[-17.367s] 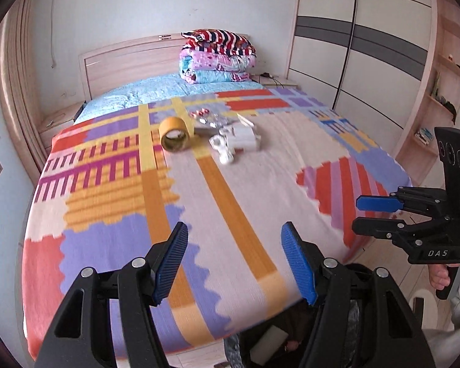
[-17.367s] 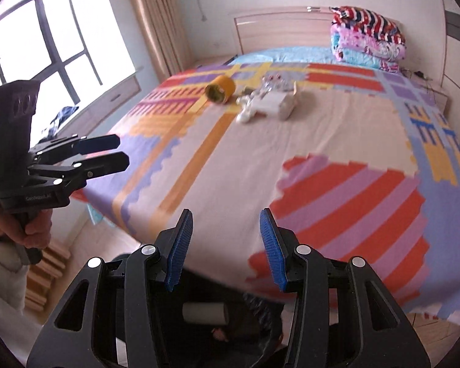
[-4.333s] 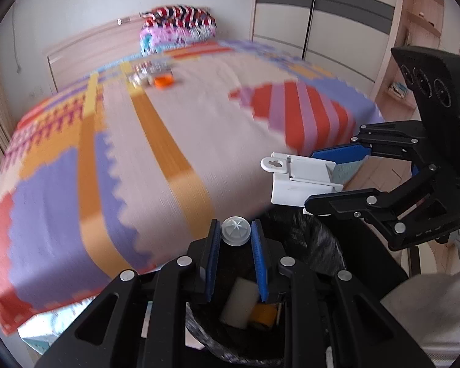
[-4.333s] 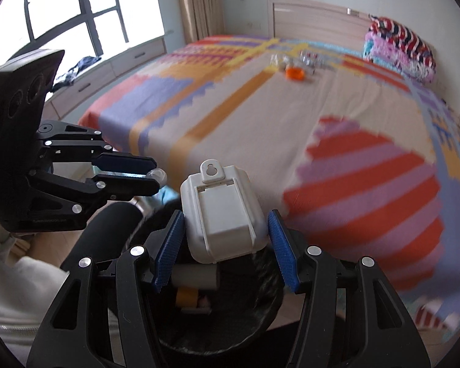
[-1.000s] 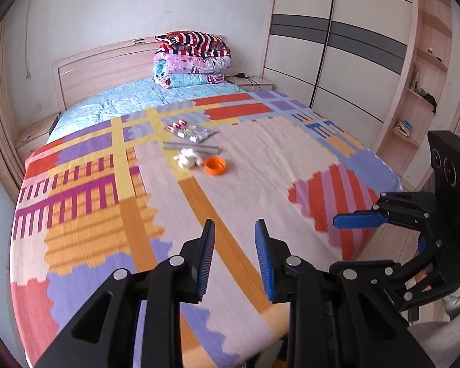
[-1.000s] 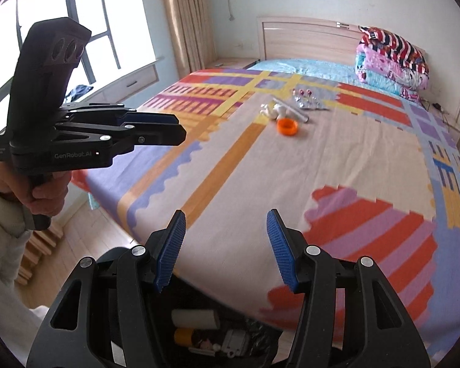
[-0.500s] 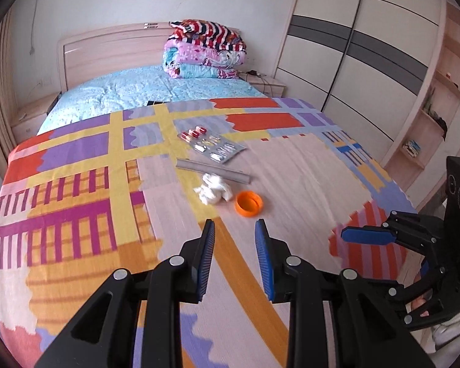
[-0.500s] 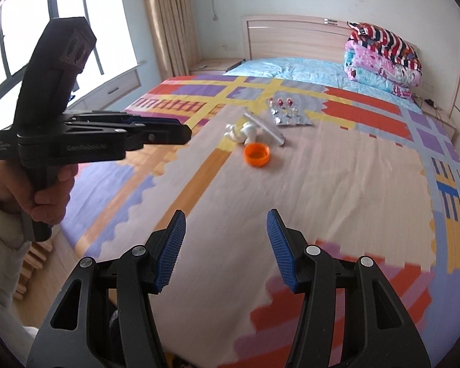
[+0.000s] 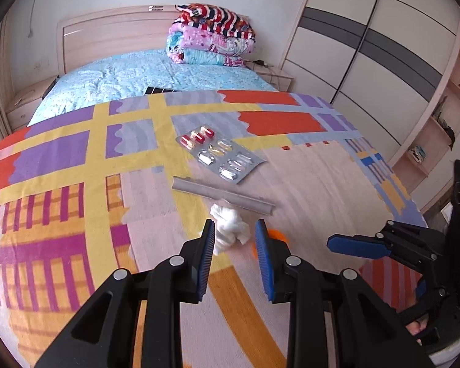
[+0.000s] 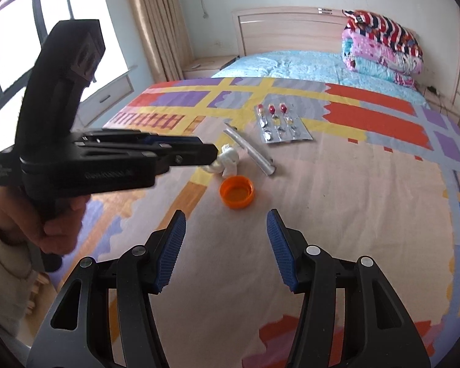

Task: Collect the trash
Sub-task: 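Grasp the white tissue with the left tool while the right tool grasps the orange cap, then carry the tissue and orange cap down over the trash bin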

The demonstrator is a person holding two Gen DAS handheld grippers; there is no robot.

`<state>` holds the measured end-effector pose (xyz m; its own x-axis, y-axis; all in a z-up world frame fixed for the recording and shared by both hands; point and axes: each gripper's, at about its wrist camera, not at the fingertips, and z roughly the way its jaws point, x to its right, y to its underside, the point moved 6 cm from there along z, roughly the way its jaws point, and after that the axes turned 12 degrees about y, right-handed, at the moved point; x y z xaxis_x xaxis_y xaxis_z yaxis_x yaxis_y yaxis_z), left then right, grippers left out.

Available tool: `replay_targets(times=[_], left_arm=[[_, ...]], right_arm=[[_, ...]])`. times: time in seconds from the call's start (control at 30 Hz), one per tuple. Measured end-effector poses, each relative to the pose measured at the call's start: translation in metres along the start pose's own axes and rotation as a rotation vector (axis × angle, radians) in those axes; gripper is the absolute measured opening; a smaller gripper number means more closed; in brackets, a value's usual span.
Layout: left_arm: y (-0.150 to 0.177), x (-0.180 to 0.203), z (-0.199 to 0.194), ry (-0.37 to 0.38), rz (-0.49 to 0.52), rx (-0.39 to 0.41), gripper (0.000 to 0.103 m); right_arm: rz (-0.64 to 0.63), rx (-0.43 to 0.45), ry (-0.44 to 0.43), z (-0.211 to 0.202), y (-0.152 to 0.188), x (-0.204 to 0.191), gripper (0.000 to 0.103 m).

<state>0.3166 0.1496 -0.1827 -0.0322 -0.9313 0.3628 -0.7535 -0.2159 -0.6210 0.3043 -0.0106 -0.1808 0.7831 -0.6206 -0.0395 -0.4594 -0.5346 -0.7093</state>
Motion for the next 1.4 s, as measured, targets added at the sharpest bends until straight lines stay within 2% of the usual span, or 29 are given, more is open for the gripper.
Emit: replay_targets(times=[0.27,0.37,0.43,0.87,1.4], left_arm=[[-0.006,-0.010,0.023,0.006,-0.023,-0.030,0.026],[-0.006,-0.011,0.028,0.005,-0.027,-0.038,0.026],[-0.005,-0.012,0.028,0.006,-0.033,-0.039,0.026],[-0.003,-0.005,0.023,-0.025,0.010,-0.027,0.022],[0.012,0.033,-0.031,-0.032,0.069,0.033,0.021]], right_arm=[[0.010,-0.039,0.019,0.024,-0.009,0.002,0.051],[0.013,-0.055,0.022,0.032,-0.010,0.002,0.043],[0.010,-0.061,0.033,0.036,-0.010,0.003,0.029],[0.006,-0.043,0.052,0.029,-0.007,0.005,0.029],[-0.005,0.001,0.060,-0.018,0.005,-0.005,0.029]])
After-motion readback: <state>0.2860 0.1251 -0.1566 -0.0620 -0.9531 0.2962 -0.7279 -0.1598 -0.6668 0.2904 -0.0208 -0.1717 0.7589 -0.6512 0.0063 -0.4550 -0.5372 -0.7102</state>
